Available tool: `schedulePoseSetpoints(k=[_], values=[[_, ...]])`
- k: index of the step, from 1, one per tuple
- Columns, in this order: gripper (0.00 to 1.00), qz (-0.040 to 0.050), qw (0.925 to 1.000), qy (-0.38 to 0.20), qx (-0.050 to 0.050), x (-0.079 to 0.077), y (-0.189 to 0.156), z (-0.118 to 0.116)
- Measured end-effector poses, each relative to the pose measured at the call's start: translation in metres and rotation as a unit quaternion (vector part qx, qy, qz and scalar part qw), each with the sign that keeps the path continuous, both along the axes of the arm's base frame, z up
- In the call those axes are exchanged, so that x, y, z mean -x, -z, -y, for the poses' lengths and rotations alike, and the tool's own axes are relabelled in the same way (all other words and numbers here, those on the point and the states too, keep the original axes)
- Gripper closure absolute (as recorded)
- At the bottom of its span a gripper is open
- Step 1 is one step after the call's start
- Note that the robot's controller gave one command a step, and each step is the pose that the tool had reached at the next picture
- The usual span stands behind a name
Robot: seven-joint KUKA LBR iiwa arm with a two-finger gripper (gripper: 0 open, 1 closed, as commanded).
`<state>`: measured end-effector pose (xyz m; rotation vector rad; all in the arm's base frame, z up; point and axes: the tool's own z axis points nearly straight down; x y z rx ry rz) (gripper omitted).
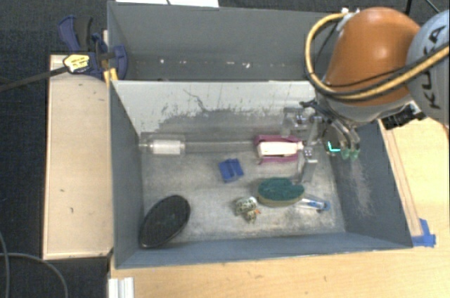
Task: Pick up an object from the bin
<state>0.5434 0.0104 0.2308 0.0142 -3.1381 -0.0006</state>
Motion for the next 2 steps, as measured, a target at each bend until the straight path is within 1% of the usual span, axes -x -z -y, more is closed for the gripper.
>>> schedulePoseSetpoints(k=[1,2], values=[[0.00,-0.0015,0.9996,0.028,0.000,0.040,0.165,0.023],[0.00,0.0047,0.9968,0.079,0.000,0.034,0.129,0.027]])
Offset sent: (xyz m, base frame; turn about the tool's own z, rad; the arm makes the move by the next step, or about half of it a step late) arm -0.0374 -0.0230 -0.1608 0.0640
